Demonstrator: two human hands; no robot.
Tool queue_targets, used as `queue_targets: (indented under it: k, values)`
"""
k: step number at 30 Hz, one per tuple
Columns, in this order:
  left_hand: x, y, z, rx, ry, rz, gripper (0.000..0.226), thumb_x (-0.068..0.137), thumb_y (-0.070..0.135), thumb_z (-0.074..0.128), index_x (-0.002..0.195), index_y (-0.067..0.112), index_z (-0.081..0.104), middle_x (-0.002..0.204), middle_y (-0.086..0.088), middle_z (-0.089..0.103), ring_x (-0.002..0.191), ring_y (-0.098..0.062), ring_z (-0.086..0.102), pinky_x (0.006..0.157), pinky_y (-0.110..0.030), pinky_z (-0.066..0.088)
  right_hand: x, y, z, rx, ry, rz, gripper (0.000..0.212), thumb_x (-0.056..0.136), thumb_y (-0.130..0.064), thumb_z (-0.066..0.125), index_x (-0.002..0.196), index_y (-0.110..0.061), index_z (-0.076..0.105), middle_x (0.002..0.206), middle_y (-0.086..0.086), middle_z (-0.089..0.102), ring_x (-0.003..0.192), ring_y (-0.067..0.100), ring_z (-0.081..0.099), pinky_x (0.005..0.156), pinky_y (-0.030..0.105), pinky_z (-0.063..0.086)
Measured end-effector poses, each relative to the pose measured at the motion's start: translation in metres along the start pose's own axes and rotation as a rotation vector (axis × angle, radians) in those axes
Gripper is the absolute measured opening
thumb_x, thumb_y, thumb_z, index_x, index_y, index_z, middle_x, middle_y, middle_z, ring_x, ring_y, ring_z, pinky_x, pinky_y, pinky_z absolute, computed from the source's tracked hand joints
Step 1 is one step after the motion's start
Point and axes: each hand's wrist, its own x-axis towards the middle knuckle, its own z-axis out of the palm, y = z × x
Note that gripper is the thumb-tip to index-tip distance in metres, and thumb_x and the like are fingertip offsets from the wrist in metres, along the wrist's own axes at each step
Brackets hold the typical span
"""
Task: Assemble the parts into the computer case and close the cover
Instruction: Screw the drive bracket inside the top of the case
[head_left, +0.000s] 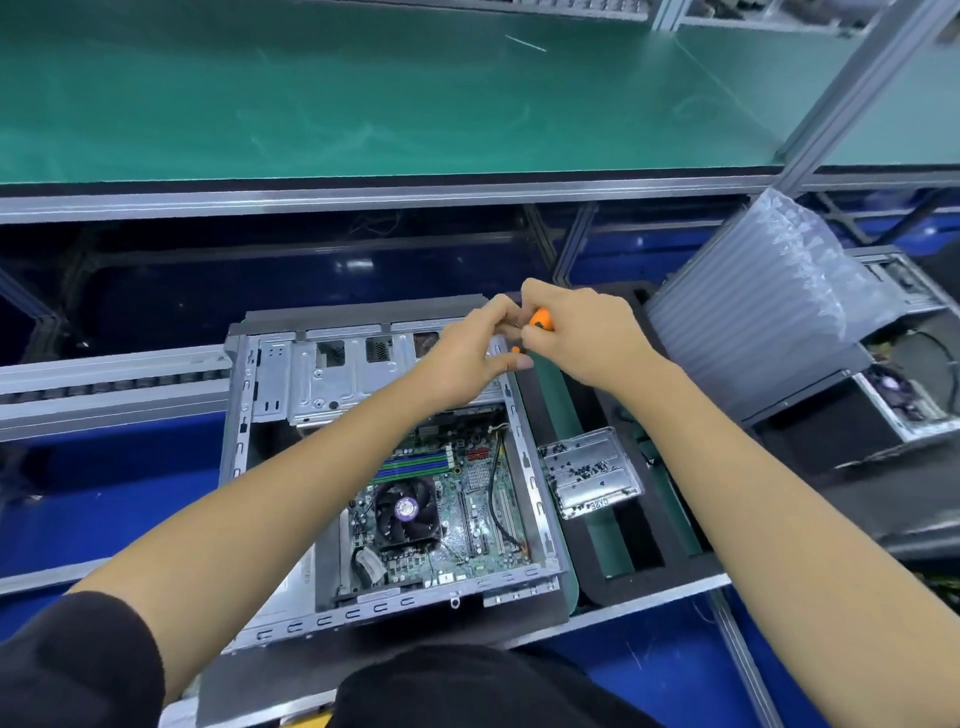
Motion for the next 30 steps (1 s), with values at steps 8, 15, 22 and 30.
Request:
queue_targets:
  k: [8,15,22,30]
  values:
    - [0.0,-0.002,0.026,0.254,0.081,0.037,0.038,0.09,0.037,0.074,0.122,0.028,0.055,0.118,0.018,0.06,0.116,-0.018,0.039,0.099,-0.039,0.03,-0.07,0.026,0.026,0.685,0.228,0.476,0.012,0.092,-0.031,0.046,0.082,-0.03,0.053,0.068,-0.003,0.068,0.055,0.017,0.058,0.061,0.038,0.048]
    - [0.006,0.0,0.073,0.441,0.048,0.102,0.035,0.093,0.046,0.067,0.122,0.03,0.056,0.114,0.008,0.058,0.11,-0.02,0.041,0.088,-0.035,0.028,-0.131,0.062,0.087,1.272,0.344,0.869,0.006,0.094,-0.011,0.05,0.089,-0.013,0.054,0.082,0.011,0.077,0.051,0.017,0.061,0.054,0.025,0.045]
    - [0.008,-0.011,0.113,0.543,-0.02,-0.062,0.007,0.095,0.037,0.063,0.102,0.033,0.062,0.093,0.015,0.064,0.101,-0.018,0.048,0.088,-0.039,0.038,-0.155,0.075,0.155,1.149,-0.061,0.778,0.034,0.094,0.013,0.052,0.079,-0.012,0.036,0.064,0.005,0.054,0.051,-0.003,0.058,0.048,0.011,0.04]
    - [0.008,-0.018,0.141,0.807,0.033,-0.167,0.013,0.088,0.029,0.059,0.096,0.039,0.063,0.089,0.018,0.059,0.098,-0.017,0.043,0.086,-0.036,0.028,-0.151,0.08,0.203,0.934,-0.413,0.513,0.011,0.101,-0.008,0.052,0.095,-0.013,0.043,0.075,0.002,0.043,0.064,0.014,0.041,0.062,0.033,0.035]
